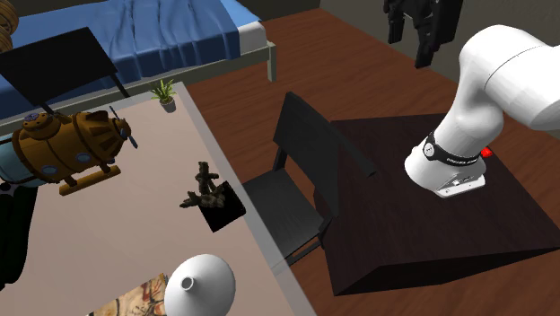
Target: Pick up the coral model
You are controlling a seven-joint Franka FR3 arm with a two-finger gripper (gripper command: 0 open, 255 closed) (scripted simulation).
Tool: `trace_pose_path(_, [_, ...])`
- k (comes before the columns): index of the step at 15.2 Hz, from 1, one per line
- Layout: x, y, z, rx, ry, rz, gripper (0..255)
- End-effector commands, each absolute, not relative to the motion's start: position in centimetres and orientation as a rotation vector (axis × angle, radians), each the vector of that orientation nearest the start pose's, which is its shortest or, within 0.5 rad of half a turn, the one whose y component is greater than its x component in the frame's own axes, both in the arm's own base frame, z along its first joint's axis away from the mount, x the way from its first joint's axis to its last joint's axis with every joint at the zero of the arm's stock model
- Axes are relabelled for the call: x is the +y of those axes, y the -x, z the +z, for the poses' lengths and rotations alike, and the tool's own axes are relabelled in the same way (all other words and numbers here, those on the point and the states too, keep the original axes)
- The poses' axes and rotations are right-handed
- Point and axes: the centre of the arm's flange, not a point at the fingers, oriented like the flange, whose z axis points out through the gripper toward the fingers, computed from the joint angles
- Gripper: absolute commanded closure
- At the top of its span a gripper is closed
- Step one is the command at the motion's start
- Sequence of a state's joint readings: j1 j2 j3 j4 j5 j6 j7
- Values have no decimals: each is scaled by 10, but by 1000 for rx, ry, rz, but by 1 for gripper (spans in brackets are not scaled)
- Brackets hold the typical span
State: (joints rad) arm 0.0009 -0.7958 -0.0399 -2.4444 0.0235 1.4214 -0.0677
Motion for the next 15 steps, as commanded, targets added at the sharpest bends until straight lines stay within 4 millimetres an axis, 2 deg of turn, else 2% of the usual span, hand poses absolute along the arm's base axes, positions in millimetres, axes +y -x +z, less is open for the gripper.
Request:
trace_pose_path(1, [-11,-283,541,-68,3059,346,0])
trace_pose_path(15, [1,-415,423,-231,3147,277,0])
